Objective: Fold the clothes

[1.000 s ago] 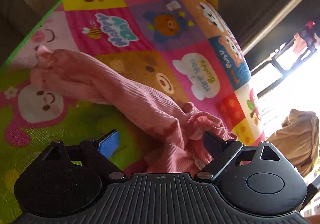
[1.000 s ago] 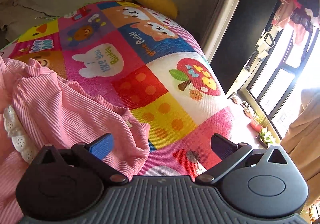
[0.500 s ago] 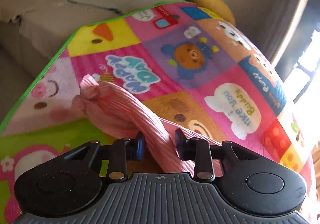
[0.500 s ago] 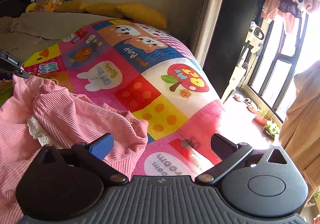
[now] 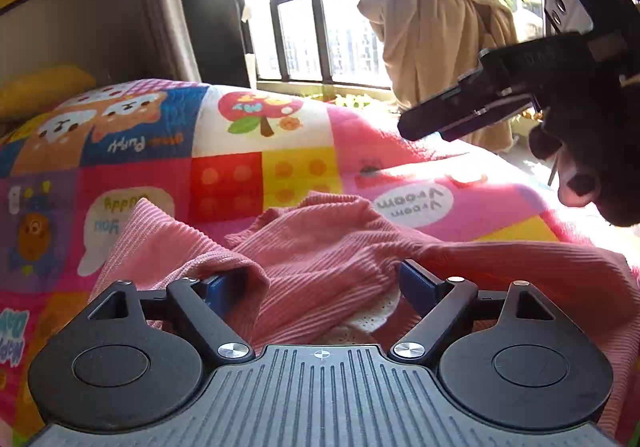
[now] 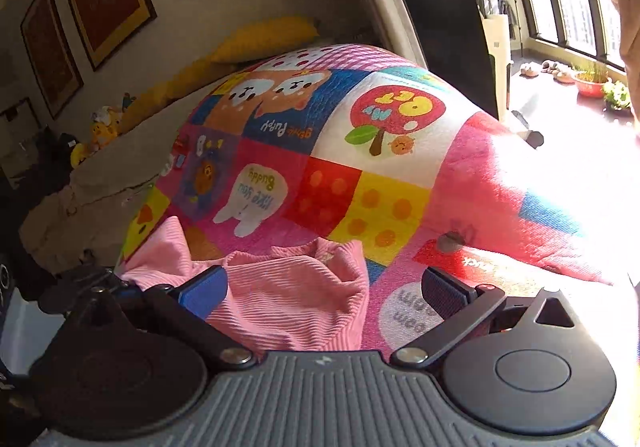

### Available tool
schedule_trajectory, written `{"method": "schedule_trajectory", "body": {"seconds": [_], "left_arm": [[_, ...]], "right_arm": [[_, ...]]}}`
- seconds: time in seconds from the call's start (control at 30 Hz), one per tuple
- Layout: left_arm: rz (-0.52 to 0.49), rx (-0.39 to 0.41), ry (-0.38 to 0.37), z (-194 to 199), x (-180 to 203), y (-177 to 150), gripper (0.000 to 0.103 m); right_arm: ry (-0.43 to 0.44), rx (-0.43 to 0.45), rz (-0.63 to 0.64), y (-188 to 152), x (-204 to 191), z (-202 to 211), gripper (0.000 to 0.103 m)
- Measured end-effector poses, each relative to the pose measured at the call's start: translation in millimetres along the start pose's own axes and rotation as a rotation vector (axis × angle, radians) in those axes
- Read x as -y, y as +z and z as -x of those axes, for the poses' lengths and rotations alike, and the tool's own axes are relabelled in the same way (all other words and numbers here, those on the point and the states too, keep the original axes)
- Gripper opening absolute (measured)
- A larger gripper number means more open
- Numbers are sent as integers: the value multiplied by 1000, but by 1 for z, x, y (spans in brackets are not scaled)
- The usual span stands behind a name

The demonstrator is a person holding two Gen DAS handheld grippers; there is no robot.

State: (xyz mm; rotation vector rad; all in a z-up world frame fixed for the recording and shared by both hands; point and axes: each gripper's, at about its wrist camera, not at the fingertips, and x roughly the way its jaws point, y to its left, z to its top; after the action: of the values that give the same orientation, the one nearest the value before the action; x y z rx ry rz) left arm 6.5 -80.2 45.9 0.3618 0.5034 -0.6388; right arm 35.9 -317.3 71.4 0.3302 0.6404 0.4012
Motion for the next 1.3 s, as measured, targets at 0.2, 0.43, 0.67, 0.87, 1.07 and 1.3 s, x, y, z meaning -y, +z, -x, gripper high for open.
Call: {"method": "schedule_trajectory", "body": {"seconds": [0.2, 0.43, 0.67, 0.87, 1.07, 1.3], "left_arm": [[61, 19, -116, 27, 0, -10, 96], [1, -58, -39, 27, 12, -30, 99], [-156, -36, -84, 44, 35, -37, 99], [69, -63, -33, 90, -31, -60, 99], [526, -88, 343, 122, -129, -71, 100], [596, 134, 441, 136, -139, -39, 102]], "right_arm": [[127, -85, 48, 13, -31, -38, 103], [137, -80, 583, -1, -139, -63, 103], [-24, -31, 789, -13, -169, -64, 103], [-16, 17, 821, -32, -161, -54, 103], [2, 45, 1009, -91, -183, -76, 103], [-326, 131, 739, -69, -168, -99, 103]]}}
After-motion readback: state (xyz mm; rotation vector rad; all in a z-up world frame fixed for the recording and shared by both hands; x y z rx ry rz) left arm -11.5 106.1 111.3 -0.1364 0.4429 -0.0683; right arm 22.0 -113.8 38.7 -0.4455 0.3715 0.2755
